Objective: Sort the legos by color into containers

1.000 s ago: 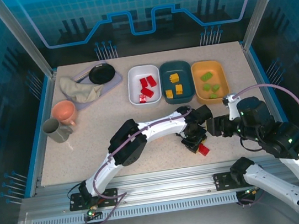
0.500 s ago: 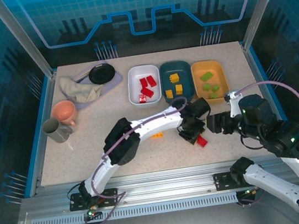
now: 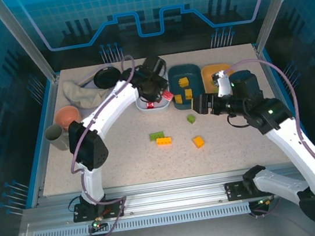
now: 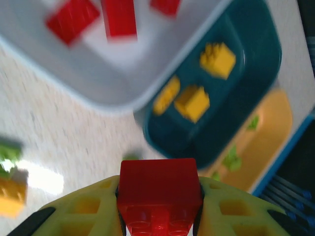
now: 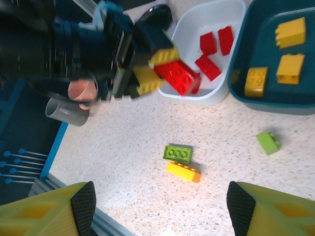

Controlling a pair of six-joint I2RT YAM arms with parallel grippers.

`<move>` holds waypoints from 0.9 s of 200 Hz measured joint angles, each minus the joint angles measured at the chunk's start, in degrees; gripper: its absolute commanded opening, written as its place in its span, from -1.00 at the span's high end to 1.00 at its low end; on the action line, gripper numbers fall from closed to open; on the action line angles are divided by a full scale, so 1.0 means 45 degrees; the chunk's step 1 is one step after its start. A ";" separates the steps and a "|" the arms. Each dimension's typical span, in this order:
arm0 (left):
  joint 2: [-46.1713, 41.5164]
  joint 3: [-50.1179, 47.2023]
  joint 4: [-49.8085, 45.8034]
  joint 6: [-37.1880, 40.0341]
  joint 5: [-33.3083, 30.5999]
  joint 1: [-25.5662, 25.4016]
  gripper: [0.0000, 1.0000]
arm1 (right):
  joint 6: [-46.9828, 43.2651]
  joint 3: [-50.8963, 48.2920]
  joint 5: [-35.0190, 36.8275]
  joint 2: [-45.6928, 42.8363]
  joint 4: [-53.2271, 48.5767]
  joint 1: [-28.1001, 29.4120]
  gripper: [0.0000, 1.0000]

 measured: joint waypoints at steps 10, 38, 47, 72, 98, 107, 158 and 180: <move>0.0345 0.0423 -0.0117 0.0729 -0.0432 0.0418 0.46 | 0.0039 0.0000 -0.0194 0.0374 0.0267 0.0005 -0.46; 0.1739 0.2312 -0.0437 0.3011 -0.1739 0.1171 0.46 | -0.0180 0.0321 -0.0282 0.1632 0.0389 0.0000 -0.46; 0.2283 0.3026 -0.0588 0.3643 -0.2127 0.1287 0.46 | -0.0316 0.0554 -0.0243 0.2113 0.0355 0.0000 -0.46; 0.3852 0.4945 -0.1137 0.5149 -0.3181 0.1389 0.45 | -0.0743 0.1360 -0.0053 0.3614 0.0325 -0.0005 -0.45; 0.5231 0.6008 -0.1695 0.6329 -0.4260 0.1399 0.45 | -0.1005 0.1899 0.0112 0.4935 0.0418 -0.0005 -0.45; 0.5527 0.6033 -0.1865 0.6572 -0.4507 0.1409 0.44 | -0.1083 0.1967 0.0155 0.5280 0.0486 -0.0005 -0.45; 0.6635 0.6033 -0.2181 0.7543 -0.4988 0.1540 0.35 | -0.1234 0.2142 0.0199 0.6217 0.0651 -0.0005 -0.45; 0.6844 0.6057 -0.2181 0.7781 -0.5008 0.1549 0.24 | -0.1311 0.2123 0.0257 0.6280 0.0656 -0.0005 -0.45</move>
